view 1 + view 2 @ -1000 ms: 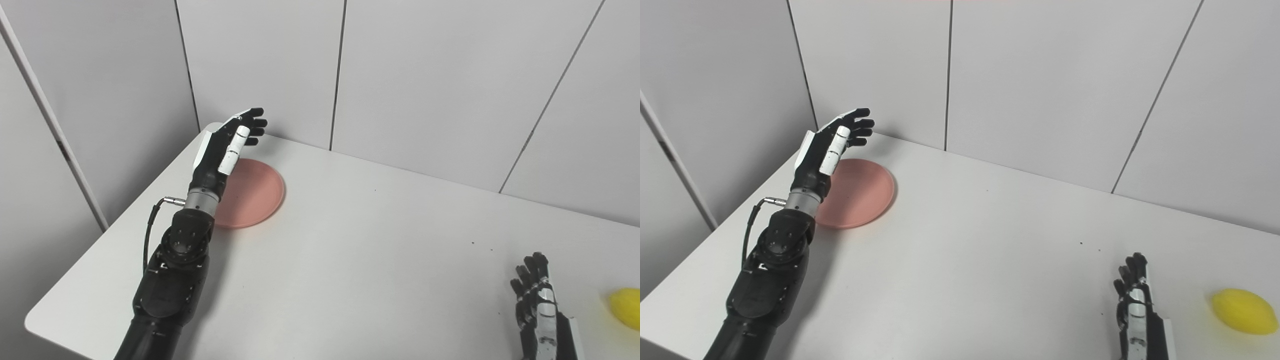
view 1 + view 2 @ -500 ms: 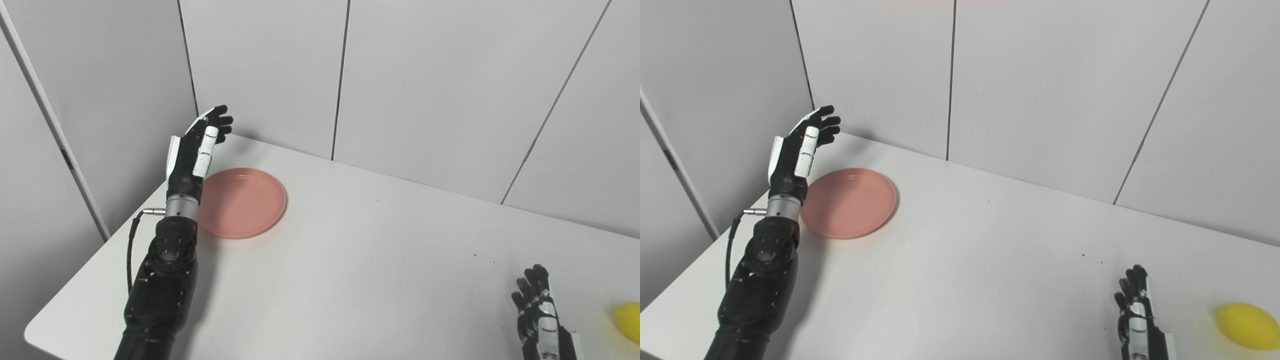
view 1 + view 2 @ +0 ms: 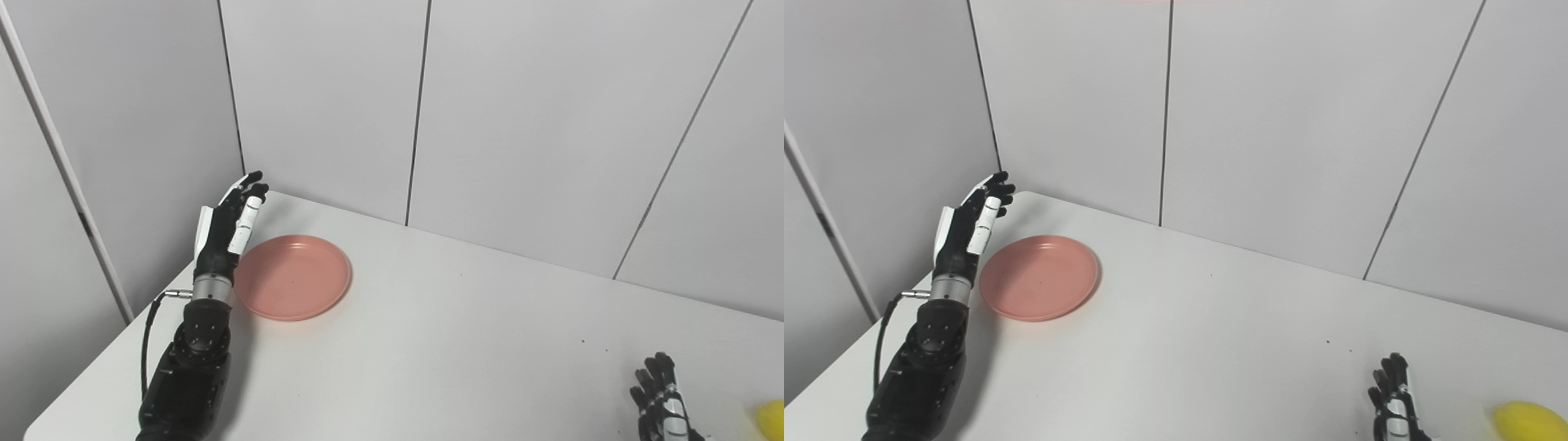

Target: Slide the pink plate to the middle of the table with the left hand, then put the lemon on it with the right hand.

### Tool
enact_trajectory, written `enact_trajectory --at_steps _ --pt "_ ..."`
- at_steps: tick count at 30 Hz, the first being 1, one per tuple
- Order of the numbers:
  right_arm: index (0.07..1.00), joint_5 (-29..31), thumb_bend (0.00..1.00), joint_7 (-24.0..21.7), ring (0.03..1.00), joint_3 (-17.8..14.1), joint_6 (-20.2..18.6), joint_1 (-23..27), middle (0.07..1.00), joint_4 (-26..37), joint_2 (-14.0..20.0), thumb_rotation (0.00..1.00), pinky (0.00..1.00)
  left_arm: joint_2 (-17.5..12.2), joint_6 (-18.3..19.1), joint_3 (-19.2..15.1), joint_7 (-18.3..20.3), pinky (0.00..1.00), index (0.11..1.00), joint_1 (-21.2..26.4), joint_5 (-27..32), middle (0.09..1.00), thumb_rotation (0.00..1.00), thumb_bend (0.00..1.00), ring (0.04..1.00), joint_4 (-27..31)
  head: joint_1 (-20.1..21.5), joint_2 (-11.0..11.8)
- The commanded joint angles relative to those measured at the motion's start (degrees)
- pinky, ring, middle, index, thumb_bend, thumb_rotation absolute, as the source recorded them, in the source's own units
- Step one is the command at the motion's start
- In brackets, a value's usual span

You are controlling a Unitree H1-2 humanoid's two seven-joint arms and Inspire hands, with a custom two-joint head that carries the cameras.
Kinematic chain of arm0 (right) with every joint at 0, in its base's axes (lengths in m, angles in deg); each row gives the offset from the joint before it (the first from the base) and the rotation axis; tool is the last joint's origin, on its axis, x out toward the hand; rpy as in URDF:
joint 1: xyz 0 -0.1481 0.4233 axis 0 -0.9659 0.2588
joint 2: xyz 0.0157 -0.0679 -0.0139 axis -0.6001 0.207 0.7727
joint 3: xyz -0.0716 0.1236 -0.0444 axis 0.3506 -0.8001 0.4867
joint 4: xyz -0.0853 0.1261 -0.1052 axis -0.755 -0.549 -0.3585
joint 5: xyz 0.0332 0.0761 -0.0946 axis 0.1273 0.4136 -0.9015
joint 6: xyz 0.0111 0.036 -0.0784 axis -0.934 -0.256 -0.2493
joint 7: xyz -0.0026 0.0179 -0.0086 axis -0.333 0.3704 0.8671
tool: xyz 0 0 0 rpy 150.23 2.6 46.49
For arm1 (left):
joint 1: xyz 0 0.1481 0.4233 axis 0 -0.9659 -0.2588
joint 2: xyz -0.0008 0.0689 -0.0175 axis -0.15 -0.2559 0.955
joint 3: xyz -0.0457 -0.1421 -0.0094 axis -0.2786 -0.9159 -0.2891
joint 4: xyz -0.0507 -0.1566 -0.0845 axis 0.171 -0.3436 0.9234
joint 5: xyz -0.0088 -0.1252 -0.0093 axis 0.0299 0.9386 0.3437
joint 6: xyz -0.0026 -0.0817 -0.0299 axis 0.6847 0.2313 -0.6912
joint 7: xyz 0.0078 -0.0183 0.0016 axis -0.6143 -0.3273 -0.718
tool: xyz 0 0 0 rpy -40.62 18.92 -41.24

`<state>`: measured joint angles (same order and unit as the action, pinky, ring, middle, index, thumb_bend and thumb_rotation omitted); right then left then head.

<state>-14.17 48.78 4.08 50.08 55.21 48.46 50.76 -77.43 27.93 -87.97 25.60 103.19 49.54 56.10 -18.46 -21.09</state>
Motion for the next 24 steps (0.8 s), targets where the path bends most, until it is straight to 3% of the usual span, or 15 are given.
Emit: enact_trajectory --at_steps 1,11,24 --pt "1.000 0.7 0.61 -0.6 0.993 -0.6 2.8 -0.8 0.996 -1.7 0.7 1.00 1.00 -1.5 -3.8 -0.7 -1.4 0.81 0.809 2.7 0.6 0.811 1.00 0.74 0.818 -0.2 -0.2 -0.1" --pt "1.000 0.8 0.63 -0.8 1.000 -0.4 2.0 -0.7 1.000 -1.0 1.3 1.00 1.00 -2.3 -5.2 -0.9 -1.3 0.83 0.822 3.0 2.2 0.823 1.00 0.79 0.828 -4.3 -0.5 -0.2" --pt "1.000 0.6 0.63 -0.4 1.000 -0.4 1.8 -1.1 1.000 -0.4 1.1 1.00 1.00 -2.9 -6.0 -0.6 -0.1 0.86 0.824 3.6 4.9 0.827 1.00 0.77 0.840 -9.2 -0.4 -0.5"
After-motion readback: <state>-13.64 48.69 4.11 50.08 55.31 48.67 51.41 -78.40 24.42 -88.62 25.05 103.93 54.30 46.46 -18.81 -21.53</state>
